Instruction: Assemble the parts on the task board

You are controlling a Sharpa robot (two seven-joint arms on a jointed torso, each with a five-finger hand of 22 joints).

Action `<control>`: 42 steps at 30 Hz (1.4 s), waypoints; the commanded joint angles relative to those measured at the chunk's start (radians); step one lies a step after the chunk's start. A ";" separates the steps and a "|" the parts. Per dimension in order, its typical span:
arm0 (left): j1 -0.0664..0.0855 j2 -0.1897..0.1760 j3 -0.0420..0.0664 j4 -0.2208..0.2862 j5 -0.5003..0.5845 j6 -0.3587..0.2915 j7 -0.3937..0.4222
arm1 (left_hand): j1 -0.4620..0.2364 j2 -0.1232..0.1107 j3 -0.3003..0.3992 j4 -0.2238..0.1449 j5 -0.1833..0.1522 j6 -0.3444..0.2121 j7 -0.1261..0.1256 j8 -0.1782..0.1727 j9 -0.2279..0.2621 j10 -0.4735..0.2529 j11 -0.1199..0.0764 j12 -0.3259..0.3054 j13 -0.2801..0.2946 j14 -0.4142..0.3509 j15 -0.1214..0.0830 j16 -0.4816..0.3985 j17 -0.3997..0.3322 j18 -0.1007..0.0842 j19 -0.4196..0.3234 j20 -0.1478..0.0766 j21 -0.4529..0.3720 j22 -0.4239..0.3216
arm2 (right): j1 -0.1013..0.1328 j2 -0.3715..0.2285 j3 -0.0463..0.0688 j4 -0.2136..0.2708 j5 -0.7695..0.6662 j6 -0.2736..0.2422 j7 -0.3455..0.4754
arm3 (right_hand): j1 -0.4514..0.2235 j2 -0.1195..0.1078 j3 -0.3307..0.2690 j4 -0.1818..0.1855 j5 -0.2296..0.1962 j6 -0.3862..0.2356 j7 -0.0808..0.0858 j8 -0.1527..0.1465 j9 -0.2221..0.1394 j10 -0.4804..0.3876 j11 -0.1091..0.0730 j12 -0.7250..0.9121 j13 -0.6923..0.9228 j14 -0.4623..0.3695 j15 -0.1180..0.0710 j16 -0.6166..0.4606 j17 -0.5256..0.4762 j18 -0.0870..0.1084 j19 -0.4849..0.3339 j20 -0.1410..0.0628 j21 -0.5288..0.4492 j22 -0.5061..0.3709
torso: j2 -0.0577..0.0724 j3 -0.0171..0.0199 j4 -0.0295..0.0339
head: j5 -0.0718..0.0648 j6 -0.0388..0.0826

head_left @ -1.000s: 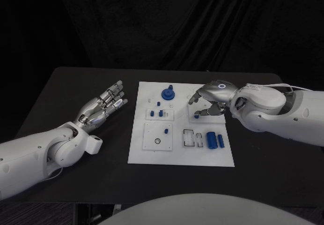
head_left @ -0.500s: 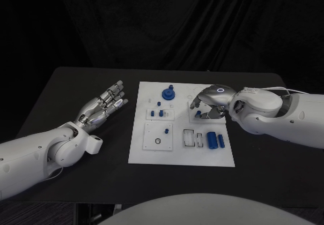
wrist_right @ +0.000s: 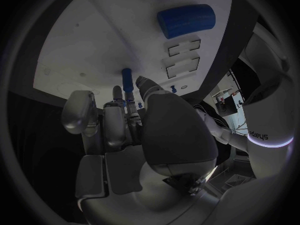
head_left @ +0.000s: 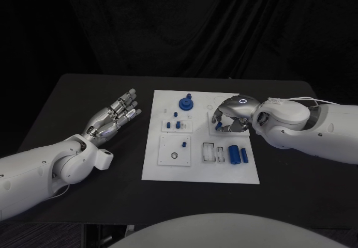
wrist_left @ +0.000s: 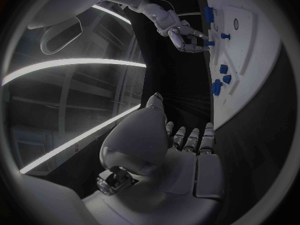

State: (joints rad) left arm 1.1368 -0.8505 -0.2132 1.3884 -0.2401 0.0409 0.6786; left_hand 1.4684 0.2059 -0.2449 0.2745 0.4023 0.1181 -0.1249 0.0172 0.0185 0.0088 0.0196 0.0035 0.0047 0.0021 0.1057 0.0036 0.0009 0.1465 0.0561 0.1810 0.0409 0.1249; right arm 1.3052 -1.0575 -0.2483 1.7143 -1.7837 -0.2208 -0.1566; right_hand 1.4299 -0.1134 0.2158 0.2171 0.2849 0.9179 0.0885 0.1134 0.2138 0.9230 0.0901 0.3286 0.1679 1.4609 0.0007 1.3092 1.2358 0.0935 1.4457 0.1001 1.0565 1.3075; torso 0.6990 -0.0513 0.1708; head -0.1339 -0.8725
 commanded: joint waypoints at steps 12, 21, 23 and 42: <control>-0.002 0.004 0.001 -0.001 0.004 0.020 0.093 | 0.013 0.002 0.005 -0.001 0.008 0.006 0.015 0.004 0.002 0.000 0.007 0.000 -0.001 -0.002 0.011 -0.004 -0.001 -0.004 0.000 0.010 -0.006 -0.001 | -0.012 0.007 0.000 -0.019 -0.006 0.006 0.011 | 0.023 -0.002 0.048 -0.029 0.003 0.018 0.003 0.002 0.014 0.033 -0.002 -0.018 -0.002 0.009 -0.001 -0.001 -0.006 -0.007 -0.011 0.001 0.011 0.150 | -0.001 0.0001 -0.0013 | 0.005 0.000; -0.003 0.004 0.001 -0.003 0.004 0.022 0.091 | 0.014 0.004 0.006 -0.002 0.012 0.009 0.020 0.005 0.002 0.000 0.008 0.000 -0.001 -0.002 0.012 -0.004 -0.001 -0.002 0.001 0.013 -0.006 0.000 | -0.013 0.009 0.000 -0.025 -0.006 -0.021 0.028 | 0.024 -0.009 0.100 -0.048 0.002 0.048 0.011 0.013 0.035 0.079 -0.013 -0.025 -0.004 0.009 -0.011 -0.001 -0.009 -0.008 -0.012 -0.006 0.027 0.152 | 0.000 0.0004 -0.0003 | 0.003 0.000; -0.003 0.005 0.001 -0.003 0.004 0.023 0.091 | 0.015 0.004 0.006 -0.002 0.015 0.009 0.021 0.005 0.002 0.000 0.009 0.000 -0.001 -0.002 0.013 -0.004 -0.001 -0.001 0.001 0.014 -0.006 0.000 | -0.013 0.009 0.000 -0.025 -0.006 -0.030 0.032 | 0.023 -0.010 0.111 -0.054 0.001 0.062 0.011 0.021 0.045 0.096 -0.017 -0.023 -0.002 0.007 -0.013 -0.004 -0.013 -0.007 -0.015 -0.008 0.024 0.151 | 0.000 0.0005 0.0000 | 0.003 0.000; -0.005 0.002 0.001 -0.003 0.004 0.023 0.087 | 0.022 0.010 0.012 -0.009 0.040 0.011 0.025 0.005 0.003 0.000 0.010 0.000 -0.001 -0.002 0.012 -0.004 -0.001 0.005 0.001 0.019 -0.006 -0.003 | 0.005 -0.031 0.001 0.064 0.058 -0.139 0.052 | 0.017 -0.007 0.149 -0.096 -0.002 0.145 0.016 0.074 0.121 0.184 -0.039 -0.025 0.009 0.011 -0.026 -0.004 -0.016 -0.010 -0.013 -0.022 0.048 0.154 | -0.001 0.0007 -0.0008 | 0.007 0.000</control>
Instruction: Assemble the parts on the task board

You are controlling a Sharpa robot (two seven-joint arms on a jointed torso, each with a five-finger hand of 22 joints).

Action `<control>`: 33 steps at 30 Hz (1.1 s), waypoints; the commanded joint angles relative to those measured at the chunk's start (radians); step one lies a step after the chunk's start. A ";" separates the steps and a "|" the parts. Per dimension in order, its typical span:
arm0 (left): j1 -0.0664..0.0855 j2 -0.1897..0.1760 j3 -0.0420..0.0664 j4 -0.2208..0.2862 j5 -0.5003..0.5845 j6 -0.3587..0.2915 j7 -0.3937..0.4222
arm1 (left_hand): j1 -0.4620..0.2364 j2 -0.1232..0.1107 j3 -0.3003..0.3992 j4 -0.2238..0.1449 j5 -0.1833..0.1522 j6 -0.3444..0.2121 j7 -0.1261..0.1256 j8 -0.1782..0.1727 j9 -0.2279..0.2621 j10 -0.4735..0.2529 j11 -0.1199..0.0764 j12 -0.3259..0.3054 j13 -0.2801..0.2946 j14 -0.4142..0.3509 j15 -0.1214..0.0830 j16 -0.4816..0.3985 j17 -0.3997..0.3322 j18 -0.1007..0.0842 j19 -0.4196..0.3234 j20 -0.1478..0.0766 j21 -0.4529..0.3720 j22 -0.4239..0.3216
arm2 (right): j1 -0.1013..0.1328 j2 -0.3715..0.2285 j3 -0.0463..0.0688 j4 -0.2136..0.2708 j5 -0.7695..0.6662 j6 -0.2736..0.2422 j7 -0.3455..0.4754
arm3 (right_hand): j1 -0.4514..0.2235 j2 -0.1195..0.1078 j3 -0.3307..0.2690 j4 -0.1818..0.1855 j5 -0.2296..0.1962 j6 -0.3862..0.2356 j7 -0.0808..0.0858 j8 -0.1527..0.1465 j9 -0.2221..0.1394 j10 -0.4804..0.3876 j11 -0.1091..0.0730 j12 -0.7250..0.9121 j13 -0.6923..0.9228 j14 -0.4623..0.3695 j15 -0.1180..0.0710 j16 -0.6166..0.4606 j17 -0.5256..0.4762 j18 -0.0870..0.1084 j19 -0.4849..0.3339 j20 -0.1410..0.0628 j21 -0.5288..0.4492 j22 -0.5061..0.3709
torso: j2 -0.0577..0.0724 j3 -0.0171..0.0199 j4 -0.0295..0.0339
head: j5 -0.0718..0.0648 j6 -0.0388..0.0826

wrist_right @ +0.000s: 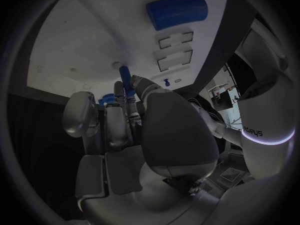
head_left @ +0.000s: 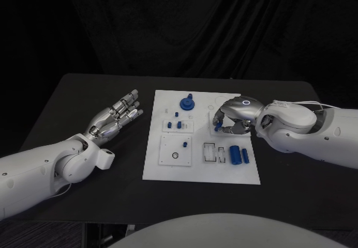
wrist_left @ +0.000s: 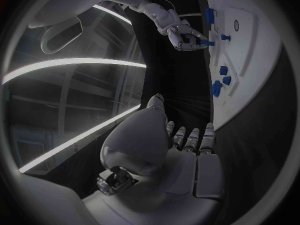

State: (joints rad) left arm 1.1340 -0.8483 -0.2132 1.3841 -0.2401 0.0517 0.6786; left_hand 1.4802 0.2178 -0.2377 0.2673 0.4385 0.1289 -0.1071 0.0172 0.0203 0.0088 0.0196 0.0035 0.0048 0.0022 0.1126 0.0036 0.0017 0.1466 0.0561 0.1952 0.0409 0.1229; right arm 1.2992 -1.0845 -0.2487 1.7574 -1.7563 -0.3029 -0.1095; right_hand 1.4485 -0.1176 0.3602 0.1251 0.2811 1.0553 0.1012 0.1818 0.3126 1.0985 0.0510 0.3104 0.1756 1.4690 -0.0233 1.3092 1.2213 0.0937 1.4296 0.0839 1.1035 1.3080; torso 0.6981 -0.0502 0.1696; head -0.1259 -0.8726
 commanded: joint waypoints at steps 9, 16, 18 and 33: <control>-0.002 0.003 0.001 -0.001 0.004 0.013 0.087 | 0.013 -0.001 0.006 -0.005 0.011 0.001 0.007 0.005 0.001 0.000 0.010 0.000 -0.001 -0.002 0.005 -0.004 -0.002 0.007 0.000 0.005 -0.006 -0.002 | 0.043 0.023 0.001 0.109 0.038 -0.062 0.010 | -0.005 -0.004 0.006 -0.005 0.002 0.011 0.006 0.007 0.028 0.017 0.001 -0.008 0.002 0.006 0.000 -0.001 0.003 -0.012 0.005 -0.004 0.007 0.154 | 0.001 -0.0019 0.0005 | 0.000 0.000; -0.003 0.007 0.001 -0.004 0.004 0.016 0.087 | 0.016 0.000 0.008 -0.008 0.015 -0.001 0.007 0.004 0.001 0.000 0.010 0.000 -0.002 -0.002 0.004 -0.004 -0.002 0.007 -0.001 0.005 -0.007 -0.004 | 0.021 0.122 0.001 0.100 0.004 -0.049 0.045 | -0.002 -0.004 0.012 -0.013 0.003 0.012 0.009 0.008 0.035 0.024 0.002 -0.012 0.002 0.012 0.000 0.011 0.016 -0.014 0.009 -0.004 0.021 0.157 | 0.001 -0.0021 0.0010 | 0.002 0.000; -0.003 0.009 0.001 -0.004 0.004 0.017 0.088 | 0.017 0.000 0.008 -0.008 0.016 -0.001 0.007 0.004 0.001 -0.001 0.010 0.000 -0.002 -0.002 0.004 -0.004 -0.002 0.008 -0.001 0.005 -0.007 -0.004 | 0.008 0.152 0.001 0.088 -0.011 -0.044 0.054 | -0.002 -0.004 0.012 -0.013 0.003 0.012 0.009 0.008 0.035 0.024 0.002 -0.013 0.002 0.012 0.000 0.011 0.016 -0.014 0.009 -0.004 0.021 0.157 | 0.001 -0.0024 0.0014 | 0.003 0.000; -0.004 0.013 0.001 -0.009 0.004 0.020 0.084 | 0.021 0.003 0.012 -0.012 0.023 -0.001 0.008 0.004 0.001 0.000 0.011 0.000 -0.002 -0.002 0.004 -0.004 -0.002 0.009 -0.001 0.006 -0.007 -0.005 | -0.045 0.283 0.001 0.017 -0.091 0.024 0.066 | 0.013 -0.009 0.029 -0.039 0.003 -0.011 0.018 -0.011 0.041 0.024 0.007 -0.028 0.001 0.008 0.004 0.000 0.001 -0.011 0.004 -0.001 0.009 0.154 | 0.000 -0.0005 0.0013 | 0.008 0.000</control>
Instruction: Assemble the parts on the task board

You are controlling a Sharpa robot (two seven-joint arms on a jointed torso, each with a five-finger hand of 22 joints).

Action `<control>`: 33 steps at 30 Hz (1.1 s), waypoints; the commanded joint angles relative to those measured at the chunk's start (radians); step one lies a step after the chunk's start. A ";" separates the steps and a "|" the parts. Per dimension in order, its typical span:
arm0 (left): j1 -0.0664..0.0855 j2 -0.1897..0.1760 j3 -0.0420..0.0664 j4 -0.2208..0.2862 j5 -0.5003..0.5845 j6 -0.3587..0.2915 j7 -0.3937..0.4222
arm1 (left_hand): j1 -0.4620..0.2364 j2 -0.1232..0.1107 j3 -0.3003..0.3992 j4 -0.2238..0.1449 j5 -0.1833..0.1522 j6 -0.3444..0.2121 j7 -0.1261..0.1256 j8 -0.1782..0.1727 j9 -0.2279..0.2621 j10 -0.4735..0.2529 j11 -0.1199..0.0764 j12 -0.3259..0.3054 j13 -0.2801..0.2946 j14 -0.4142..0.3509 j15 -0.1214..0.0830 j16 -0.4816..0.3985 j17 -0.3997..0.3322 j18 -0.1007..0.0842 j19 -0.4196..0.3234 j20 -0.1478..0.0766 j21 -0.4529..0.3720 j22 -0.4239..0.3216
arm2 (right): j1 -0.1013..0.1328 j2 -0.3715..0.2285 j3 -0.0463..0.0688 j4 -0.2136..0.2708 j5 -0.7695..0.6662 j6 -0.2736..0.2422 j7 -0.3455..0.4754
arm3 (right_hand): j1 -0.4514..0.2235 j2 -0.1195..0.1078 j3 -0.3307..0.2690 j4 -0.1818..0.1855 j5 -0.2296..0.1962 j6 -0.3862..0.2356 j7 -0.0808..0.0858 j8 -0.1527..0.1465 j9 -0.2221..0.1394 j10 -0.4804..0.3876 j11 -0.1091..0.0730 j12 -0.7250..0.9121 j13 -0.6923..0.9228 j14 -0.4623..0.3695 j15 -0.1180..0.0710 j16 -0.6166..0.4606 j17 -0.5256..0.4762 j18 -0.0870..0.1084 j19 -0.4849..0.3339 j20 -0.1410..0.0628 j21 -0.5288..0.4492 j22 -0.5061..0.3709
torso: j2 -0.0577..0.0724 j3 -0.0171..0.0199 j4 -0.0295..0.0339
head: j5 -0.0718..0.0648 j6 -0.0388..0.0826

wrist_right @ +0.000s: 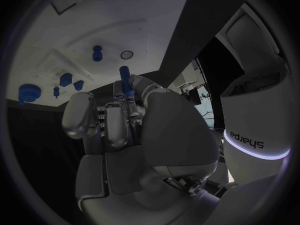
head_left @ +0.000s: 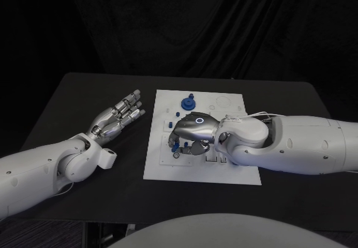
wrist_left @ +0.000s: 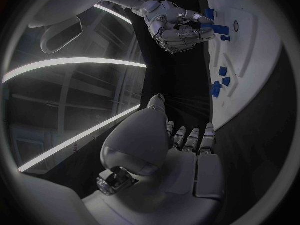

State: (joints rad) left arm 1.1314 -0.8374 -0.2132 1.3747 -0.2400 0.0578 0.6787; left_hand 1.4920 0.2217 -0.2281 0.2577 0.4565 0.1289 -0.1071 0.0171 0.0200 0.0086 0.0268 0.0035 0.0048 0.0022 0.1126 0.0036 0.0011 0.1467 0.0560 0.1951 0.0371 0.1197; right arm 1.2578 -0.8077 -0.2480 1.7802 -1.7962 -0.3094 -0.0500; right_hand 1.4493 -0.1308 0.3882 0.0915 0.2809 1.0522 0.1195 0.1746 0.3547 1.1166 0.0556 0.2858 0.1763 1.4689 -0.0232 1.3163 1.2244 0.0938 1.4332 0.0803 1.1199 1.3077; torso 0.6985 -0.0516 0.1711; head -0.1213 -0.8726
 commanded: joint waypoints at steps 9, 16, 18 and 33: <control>-0.002 0.002 0.001 -0.001 0.004 0.013 0.083 | 0.012 0.000 0.004 -0.008 0.017 0.002 0.013 0.005 0.001 0.000 0.006 0.000 -0.001 -0.002 0.003 -0.004 -0.001 0.010 -0.002 0.007 -0.004 -0.003 | -0.016 0.020 0.001 -0.021 -0.074 0.065 0.000 | 0.015 0.003 0.004 -0.011 0.003 -0.013 0.001 -0.009 0.000 0.009 0.002 -0.005 0.001 0.006 0.004 -0.011 -0.006 -0.010 -0.001 0.003 -0.009 0.153 | 0.000 -0.0003 0.0009 | 0.008 0.000; -0.002 0.003 0.001 -0.001 0.004 0.014 0.082 | 0.014 0.001 0.005 -0.011 0.024 0.001 0.012 0.005 0.001 0.000 0.006 0.000 -0.001 -0.002 0.003 -0.004 -0.001 0.011 -0.002 0.008 -0.004 -0.003 | -0.023 0.019 0.001 -0.021 -0.076 0.080 -0.003 | 0.016 0.004 0.006 -0.013 0.003 -0.013 0.001 -0.009 0.000 0.011 0.001 -0.004 0.002 0.005 0.004 -0.013 -0.009 -0.010 -0.003 0.003 -0.014 0.152 | 0.001 -0.0001 -0.0004 | 0.009 0.000; -0.002 0.003 0.001 -0.002 0.004 0.015 0.082 | 0.014 0.001 0.005 -0.011 0.024 0.001 0.012 0.005 0.001 0.000 0.006 0.000 -0.001 -0.002 0.003 -0.004 -0.001 0.011 -0.002 0.008 -0.004 -0.003 | -0.024 0.016 0.001 -0.019 -0.076 0.080 -0.004 | 0.017 0.004 0.006 -0.014 0.003 -0.013 0.001 -0.010 0.000 0.012 0.001 -0.004 0.002 0.004 0.004 -0.014 -0.010 -0.010 -0.003 0.003 -0.014 0.152 | 0.001 -0.0005 0.0007 | 0.009 0.000; -0.002 0.008 0.001 -0.004 0.004 0.018 0.077 | 0.016 0.002 0.007 -0.013 0.029 0.000 0.012 0.004 0.001 0.000 0.007 0.000 -0.001 -0.002 0.003 -0.004 -0.001 0.012 -0.002 0.008 -0.004 -0.004 | -0.025 0.002 0.001 -0.008 -0.077 0.097 -0.005 | 0.020 0.004 0.009 -0.019 0.003 -0.012 0.002 -0.012 0.001 0.015 0.001 -0.004 0.004 0.002 0.003 -0.019 -0.016 -0.008 -0.006 0.003 -0.021 0.150 | 0.001 0.0003 0.0001 | 0.011 0.000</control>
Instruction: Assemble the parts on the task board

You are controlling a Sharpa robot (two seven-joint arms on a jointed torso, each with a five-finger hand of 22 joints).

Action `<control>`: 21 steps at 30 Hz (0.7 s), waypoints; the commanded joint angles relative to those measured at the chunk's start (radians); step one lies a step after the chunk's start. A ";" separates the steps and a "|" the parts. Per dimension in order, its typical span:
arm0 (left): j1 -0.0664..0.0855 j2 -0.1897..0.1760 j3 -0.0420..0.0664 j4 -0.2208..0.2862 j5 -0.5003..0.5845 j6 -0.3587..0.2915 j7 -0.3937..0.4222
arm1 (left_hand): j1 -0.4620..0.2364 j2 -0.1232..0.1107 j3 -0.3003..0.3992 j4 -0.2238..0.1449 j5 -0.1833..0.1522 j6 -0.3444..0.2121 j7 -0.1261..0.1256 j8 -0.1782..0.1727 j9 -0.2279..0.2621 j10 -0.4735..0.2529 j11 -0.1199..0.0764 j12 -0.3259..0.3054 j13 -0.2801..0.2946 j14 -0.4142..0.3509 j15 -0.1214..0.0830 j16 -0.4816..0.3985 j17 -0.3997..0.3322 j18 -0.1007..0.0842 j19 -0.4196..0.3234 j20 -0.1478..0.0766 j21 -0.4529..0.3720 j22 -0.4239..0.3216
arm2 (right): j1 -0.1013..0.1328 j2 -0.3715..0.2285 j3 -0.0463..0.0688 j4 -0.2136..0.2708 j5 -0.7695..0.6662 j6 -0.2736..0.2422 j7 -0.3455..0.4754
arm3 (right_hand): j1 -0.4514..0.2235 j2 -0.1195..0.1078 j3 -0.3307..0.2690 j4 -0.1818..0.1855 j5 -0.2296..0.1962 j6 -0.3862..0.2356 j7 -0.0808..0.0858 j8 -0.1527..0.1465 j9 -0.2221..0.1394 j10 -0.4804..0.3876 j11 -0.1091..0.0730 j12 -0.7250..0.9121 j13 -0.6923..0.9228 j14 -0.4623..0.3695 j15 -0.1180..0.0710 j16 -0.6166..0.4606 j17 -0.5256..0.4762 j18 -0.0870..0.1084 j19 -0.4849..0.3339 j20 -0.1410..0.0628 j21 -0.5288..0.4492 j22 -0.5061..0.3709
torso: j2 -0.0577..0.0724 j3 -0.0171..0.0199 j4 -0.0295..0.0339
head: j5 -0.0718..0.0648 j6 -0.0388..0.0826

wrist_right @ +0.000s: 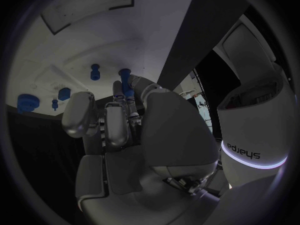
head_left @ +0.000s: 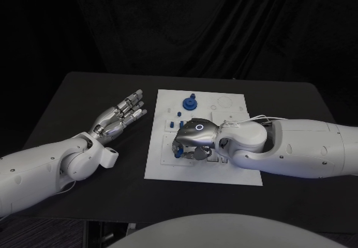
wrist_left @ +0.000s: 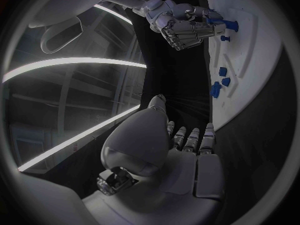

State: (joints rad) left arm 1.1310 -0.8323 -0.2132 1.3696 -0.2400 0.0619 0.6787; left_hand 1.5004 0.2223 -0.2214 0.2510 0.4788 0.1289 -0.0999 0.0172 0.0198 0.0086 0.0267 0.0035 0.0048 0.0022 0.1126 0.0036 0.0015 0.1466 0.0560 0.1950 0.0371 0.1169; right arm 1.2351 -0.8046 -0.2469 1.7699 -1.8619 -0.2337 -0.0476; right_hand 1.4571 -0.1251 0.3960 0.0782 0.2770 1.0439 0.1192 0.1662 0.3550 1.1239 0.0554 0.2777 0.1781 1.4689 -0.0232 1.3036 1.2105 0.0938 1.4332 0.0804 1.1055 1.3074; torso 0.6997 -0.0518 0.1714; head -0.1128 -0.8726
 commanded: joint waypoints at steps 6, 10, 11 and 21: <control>-0.002 0.002 0.001 0.001 0.004 0.014 0.076 | 0.008 0.002 0.001 -0.007 0.008 -0.002 0.005 0.004 0.001 0.000 0.007 0.000 -0.002 -0.002 0.003 -0.004 -0.001 0.012 -0.002 0.008 -0.004 -0.001 | -0.003 -0.005 0.000 0.003 -0.011 0.028 -0.008 | 0.013 -0.001 0.002 -0.007 0.007 -0.004 0.003 -0.004 0.001 0.009 0.001 0.004 0.003 0.001 0.003 -0.007 -0.003 -0.008 -0.007 0.003 -0.007 0.151 | 0.000 -0.0001 -0.0017 | 0.004 0.000; -0.002 0.001 0.001 0.001 0.004 0.014 0.075 | 0.008 0.002 0.001 -0.007 0.008 -0.002 0.005 0.004 0.001 0.000 0.007 0.000 -0.002 -0.002 0.003 -0.004 -0.001 0.012 -0.002 0.008 -0.004 -0.001 | -0.003 -0.006 0.000 0.003 -0.011 0.035 -0.010 | 0.014 -0.002 0.002 -0.008 0.007 -0.004 0.003 -0.005 0.002 0.009 0.001 0.004 0.003 0.000 0.003 -0.010 -0.006 -0.007 -0.009 0.003 -0.011 0.150 | -0.001 -0.0002 -0.0016 | 0.004 0.000; -0.002 0.001 0.001 0.000 0.004 0.014 0.075 | 0.008 0.002 0.001 -0.007 0.008 -0.002 0.005 0.004 0.001 0.000 0.007 0.000 -0.002 -0.002 0.003 -0.004 -0.001 0.012 -0.002 0.008 -0.004 -0.001 | -0.003 -0.006 0.000 0.003 -0.011 0.036 -0.010 | 0.014 -0.002 0.002 -0.009 0.007 -0.004 0.003 -0.005 0.002 0.009 0.001 0.004 0.003 0.000 0.003 -0.010 -0.006 -0.007 -0.009 0.003 -0.011 0.150 | -0.001 -0.0003 -0.0010 | 0.003 0.000; -0.002 0.005 0.001 -0.002 0.004 0.016 0.074 | 0.010 0.006 0.004 -0.010 0.011 -0.003 0.005 0.004 0.001 0.000 0.008 0.000 -0.002 -0.002 0.003 -0.004 -0.001 0.013 -0.002 0.009 -0.004 -0.002 | -0.003 0.007 0.000 -0.005 -0.011 0.029 0.000 | -0.017 -0.006 0.009 -0.007 0.006 -0.093 -0.005 -0.065 -0.012 -0.051 0.012 -0.017 0.011 -0.015 0.010 -0.025 -0.024 -0.003 -0.028 0.009 -0.039 0.142 | -0.001 -0.0004 -0.0004 | 0.000 0.000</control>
State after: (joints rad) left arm 1.1308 -0.8298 -0.2132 1.3668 -0.2399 0.0653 0.6787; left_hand 1.5051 0.2269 -0.2186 0.2482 0.4837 0.1289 -0.0999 0.0172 0.0197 0.0086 0.0266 0.0035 0.0048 0.0022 0.1126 0.0036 0.0010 0.1467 0.0525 0.1986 0.0371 0.1170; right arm 1.2351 -0.7982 -0.2470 1.7646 -1.8645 -0.2153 -0.0478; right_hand 1.4540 -0.1314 0.4062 0.0680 0.2877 0.9551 0.1149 0.1042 0.3437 1.0763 0.0657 0.2642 0.1891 1.4601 -0.0144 1.2821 1.1872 0.0939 1.4114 0.0911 1.0686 1.3078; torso 0.6991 -0.0519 0.1711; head -0.1140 -0.8726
